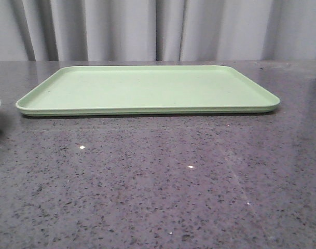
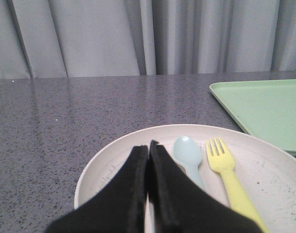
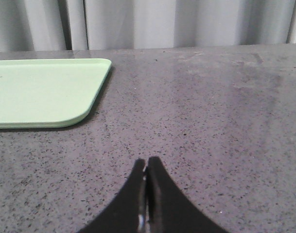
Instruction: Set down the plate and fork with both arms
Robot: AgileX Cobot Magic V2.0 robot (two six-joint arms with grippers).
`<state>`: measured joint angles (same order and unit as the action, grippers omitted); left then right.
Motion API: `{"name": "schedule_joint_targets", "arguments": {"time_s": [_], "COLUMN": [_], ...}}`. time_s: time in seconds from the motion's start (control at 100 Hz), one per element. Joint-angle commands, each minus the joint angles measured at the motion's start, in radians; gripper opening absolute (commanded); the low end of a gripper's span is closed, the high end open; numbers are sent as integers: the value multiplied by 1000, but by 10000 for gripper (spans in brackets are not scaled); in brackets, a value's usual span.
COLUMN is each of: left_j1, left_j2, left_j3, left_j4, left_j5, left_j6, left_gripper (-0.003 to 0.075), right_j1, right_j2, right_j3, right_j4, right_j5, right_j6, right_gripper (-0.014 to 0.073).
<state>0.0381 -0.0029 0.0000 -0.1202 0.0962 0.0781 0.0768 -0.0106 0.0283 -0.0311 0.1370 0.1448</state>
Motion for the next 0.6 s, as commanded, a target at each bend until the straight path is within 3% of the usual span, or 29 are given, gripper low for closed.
{"name": "schedule_joint_targets", "arguments": {"time_s": [0.0, 0.23, 0.4, 0.59], "left_j1": [0, 0, 0, 0], "left_j2": [-32, -32, -32, -22], "left_j3": [12, 8, -30, -173], "left_j4": [-19, -21, -81, -81], "left_j5": [-90, -96, -96, 43], "left_j6": [-1, -1, -1, -1], "left_gripper": [-20, -20, -21, -21], "right_j1": [-1, -1, -1, -1], "right_j2": [-23, -23, -23, -6], "right_j3": [-7, -7, -12, -100], "right_j4": [-25, -33, -32, -32], "right_j5": [-67, -75, -172, -116], "right_j6": [-13, -13, -12, -12], "right_gripper": [-67, -67, -67, -67]}}
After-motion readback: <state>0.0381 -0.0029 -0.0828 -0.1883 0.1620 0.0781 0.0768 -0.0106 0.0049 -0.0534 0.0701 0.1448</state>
